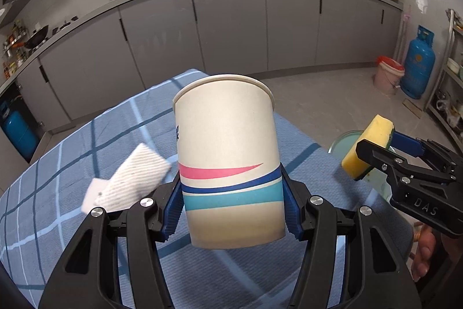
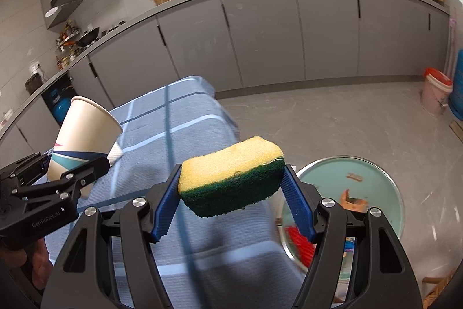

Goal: Collect trash
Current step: 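Carry the cup and sponge over the green basin and open both tools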

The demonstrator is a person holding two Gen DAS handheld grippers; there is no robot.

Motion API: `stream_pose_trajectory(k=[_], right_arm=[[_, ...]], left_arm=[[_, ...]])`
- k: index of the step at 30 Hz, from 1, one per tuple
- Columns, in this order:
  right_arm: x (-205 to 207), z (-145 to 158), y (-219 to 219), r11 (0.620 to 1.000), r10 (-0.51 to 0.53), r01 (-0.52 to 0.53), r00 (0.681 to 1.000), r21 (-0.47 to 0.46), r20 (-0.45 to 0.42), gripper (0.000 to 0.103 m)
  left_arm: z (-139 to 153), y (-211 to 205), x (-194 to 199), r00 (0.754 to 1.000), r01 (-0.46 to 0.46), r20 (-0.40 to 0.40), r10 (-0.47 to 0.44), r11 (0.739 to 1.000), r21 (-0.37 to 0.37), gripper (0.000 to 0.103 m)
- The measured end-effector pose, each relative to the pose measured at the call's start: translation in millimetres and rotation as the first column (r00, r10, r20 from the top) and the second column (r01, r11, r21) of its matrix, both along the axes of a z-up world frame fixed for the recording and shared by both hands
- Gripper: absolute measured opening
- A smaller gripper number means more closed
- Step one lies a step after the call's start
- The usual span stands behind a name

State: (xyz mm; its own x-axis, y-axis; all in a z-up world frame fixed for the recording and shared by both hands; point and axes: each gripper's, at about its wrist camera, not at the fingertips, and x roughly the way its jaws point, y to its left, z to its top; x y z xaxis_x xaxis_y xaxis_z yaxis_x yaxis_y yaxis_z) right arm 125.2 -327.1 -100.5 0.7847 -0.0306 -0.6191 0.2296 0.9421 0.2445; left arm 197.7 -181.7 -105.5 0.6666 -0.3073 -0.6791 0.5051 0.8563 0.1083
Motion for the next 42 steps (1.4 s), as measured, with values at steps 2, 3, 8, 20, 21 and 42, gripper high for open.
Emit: stream_pose_trajectory(k=[2,3,8,20,21,42], right_arm=[[-3.1,-2.1,-10.7,1.000,-0.021,0.021,1.000,0.000,-0.005,0.067],[-5.1,-3.3,-17.3,0.999,-0.034,0.034,0.999,-0.002,-0.009,0.067],[-15.7,-10.7,-46.6,0.996,-0.087,0.087,0.996,-0.009,-0.029,0.068],[-33.4,-44.3,-117.8,0.981,-0.193,0.193,0.976,-0.010,-0.105,0.069],[-33.6,-47.5,-121.8,0.981,-0.195,0.195,0.974,-0.011,-0.111,0.069],[-51.8,-71.3,-147.8,0.961,-0.270,0.274,0.955,0.020,-0.126,0.092]], left_arm=[[-2.8,-12.1,-1.0,1.000,0.021,-0.009,-0.021,1.000,-0.001,0.058],[-3.9,-18.1,-1.6,0.999,0.032,-0.010,-0.032,0.999,0.001,0.058],[-9.4,-45.7,-5.3,0.996,0.084,-0.019,-0.084,0.996,0.001,0.058],[-29.0,-121.6,-11.9,0.970,0.232,-0.073,-0.234,0.972,-0.028,0.058],[-30.7,-125.9,-11.8,0.968,0.239,-0.077,-0.240,0.971,-0.026,0.058],[-61.5,-159.2,-25.6,0.951,0.291,-0.114,-0.286,0.956,0.026,0.081]])
